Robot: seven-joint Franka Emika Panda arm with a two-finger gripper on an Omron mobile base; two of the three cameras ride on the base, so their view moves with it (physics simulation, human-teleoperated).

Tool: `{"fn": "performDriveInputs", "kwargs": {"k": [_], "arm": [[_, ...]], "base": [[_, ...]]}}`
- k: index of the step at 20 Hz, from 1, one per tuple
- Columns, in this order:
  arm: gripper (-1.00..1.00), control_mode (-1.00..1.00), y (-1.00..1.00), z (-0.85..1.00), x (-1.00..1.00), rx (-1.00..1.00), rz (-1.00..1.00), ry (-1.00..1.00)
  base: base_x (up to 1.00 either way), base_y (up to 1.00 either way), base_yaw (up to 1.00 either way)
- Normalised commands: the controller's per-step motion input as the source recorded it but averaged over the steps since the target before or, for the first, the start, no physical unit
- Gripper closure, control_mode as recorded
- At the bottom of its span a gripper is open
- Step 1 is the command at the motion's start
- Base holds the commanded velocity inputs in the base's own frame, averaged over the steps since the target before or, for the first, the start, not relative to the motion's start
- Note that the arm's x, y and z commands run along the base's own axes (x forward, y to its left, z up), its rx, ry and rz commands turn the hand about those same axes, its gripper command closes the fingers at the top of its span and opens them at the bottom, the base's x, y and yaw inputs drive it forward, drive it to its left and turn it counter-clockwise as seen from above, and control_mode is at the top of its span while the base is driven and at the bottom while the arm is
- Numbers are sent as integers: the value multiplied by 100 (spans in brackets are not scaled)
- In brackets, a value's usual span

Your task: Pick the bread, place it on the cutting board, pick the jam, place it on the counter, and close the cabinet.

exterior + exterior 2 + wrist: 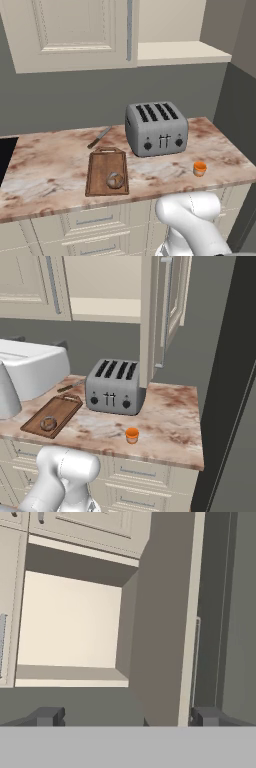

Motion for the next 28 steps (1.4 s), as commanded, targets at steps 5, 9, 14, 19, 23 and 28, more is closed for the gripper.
{"fn": "performDriveInputs", "kwargs": {"k": [5,9,14,19,23,28], "arm": [[-100,-100,-19,0,-19,0,0,0],[-100,-100,-19,0,-17,0,0,0],[-100,-100,-18,0,-11,0,0,0],[-100,-100,-9,0,1,0,3,0],[-100,-100,-2,0,14,0,9,0],[-100,-100,-16,0,11,0,5,0]], "base": [[0,0,0],[0,0,0],[0,0,0],[0,0,0],[0,0,0],[0,0,0]]}}
